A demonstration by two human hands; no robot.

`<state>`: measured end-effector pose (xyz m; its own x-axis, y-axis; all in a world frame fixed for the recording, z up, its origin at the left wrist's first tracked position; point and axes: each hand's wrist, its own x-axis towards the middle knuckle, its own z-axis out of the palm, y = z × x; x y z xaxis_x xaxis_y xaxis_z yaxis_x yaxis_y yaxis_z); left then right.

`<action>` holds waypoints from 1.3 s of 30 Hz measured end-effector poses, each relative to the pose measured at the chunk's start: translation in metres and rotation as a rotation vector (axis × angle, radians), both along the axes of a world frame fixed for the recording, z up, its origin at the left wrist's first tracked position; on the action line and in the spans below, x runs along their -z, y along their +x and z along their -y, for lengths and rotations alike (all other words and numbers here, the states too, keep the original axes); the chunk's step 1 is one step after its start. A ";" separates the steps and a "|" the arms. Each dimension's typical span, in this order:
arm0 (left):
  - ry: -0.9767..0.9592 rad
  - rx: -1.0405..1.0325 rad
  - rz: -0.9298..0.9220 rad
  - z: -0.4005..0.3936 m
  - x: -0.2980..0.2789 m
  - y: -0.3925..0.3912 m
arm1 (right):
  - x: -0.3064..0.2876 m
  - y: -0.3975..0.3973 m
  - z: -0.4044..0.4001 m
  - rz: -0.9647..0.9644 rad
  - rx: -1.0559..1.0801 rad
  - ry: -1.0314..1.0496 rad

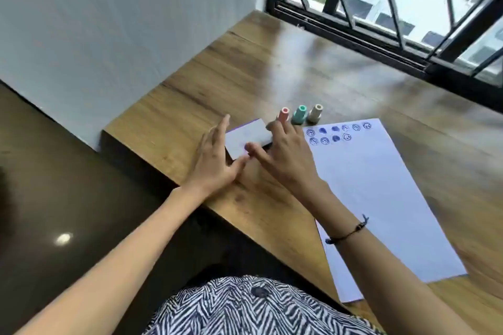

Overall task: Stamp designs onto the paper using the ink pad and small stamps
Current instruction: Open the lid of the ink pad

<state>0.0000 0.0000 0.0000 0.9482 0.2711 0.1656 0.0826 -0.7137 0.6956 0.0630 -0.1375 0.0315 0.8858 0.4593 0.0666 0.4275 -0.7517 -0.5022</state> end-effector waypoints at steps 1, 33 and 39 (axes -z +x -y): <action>-0.014 0.010 -0.023 -0.001 0.001 -0.001 | 0.003 -0.002 -0.006 0.001 -0.006 -0.036; -0.013 -0.025 0.038 -0.007 0.009 0.000 | -0.099 0.099 -0.157 -0.118 -0.440 -1.117; 0.016 -0.036 0.032 -0.009 0.016 0.001 | -0.086 0.116 -0.167 -0.163 -0.418 -1.092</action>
<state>0.0012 0.0090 -0.0161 0.9319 0.3022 0.2003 0.0866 -0.7219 0.6865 0.1788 0.0291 0.1173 0.6150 0.4586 -0.6415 0.7323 -0.6338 0.2490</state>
